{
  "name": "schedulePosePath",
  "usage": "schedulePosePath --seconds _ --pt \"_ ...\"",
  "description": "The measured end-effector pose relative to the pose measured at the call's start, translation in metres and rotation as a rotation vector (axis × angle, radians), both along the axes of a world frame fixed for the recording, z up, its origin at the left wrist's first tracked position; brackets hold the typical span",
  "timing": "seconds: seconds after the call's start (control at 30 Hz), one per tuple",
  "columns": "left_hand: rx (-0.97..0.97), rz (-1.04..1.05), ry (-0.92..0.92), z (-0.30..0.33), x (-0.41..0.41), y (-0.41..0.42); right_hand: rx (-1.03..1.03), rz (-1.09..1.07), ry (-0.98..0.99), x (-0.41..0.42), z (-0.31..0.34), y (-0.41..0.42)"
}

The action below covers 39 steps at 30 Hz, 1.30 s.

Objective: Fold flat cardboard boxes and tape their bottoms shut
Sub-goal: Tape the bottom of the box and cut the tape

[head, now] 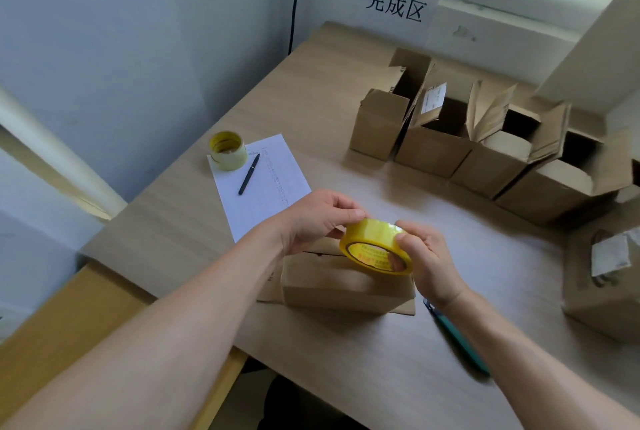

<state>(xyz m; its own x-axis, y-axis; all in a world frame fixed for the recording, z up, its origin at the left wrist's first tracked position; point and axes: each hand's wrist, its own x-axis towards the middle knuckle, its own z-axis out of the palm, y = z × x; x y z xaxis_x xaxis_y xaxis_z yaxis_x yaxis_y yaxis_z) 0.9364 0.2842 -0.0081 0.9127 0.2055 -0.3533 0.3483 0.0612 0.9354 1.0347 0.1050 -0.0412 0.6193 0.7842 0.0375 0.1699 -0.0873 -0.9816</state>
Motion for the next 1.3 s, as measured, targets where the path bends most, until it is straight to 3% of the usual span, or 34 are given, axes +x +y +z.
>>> schedulePosePath --seconds 0.2,0.23,0.33,0.4,0.5,0.57,0.63,0.7,0.77,0.93,1.1,1.3 --pt "0.097 0.078 -0.081 -0.003 -0.001 -0.005 -0.012 0.008 -0.009 0.0 0.0 0.0" --pt "0.187 0.116 -0.142 -0.003 -0.001 -0.008 -0.014 -0.001 -0.009 0.0 0.001 0.0" --pt "0.74 0.228 -0.437 -0.01 -0.006 -0.017 -0.008 -0.021 -0.015 -0.001 0.003 0.002" --pt "0.929 0.35 -0.5 -0.018 -0.012 -0.026 -0.016 -0.019 -0.048 -0.003 0.004 0.002" --pt "0.755 0.567 -0.268 -0.026 -0.016 -0.022 -0.072 -0.037 -0.115 -0.011 -0.006 -0.002" --pt "0.58 0.586 -0.133 -0.028 -0.022 -0.016 -0.141 -0.105 -0.221 -0.017 -0.016 0.001" --pt "0.384 0.616 -0.119 -0.029 -0.029 -0.012 -0.132 -0.251 -0.311 -0.019 -0.021 0.007" --pt "0.249 0.688 -0.107 -0.032 -0.039 -0.01 -0.03 -0.385 -0.275 -0.017 -0.023 0.013" --pt "0.221 0.749 -0.037 -0.043 -0.055 -0.006 0.016 -0.445 -0.186 -0.014 -0.027 0.014" --pt "0.144 0.777 0.116 -0.068 -0.089 0.01 -0.055 -0.343 -0.355 -0.016 -0.037 0.015" --pt "0.009 0.749 0.135 -0.078 -0.09 0.017 -0.074 -0.313 -0.359 -0.021 -0.039 0.018" --pt "-0.033 0.763 0.178 -0.094 -0.088 0.008 -0.09 -0.247 -0.538 -0.029 -0.037 0.015"
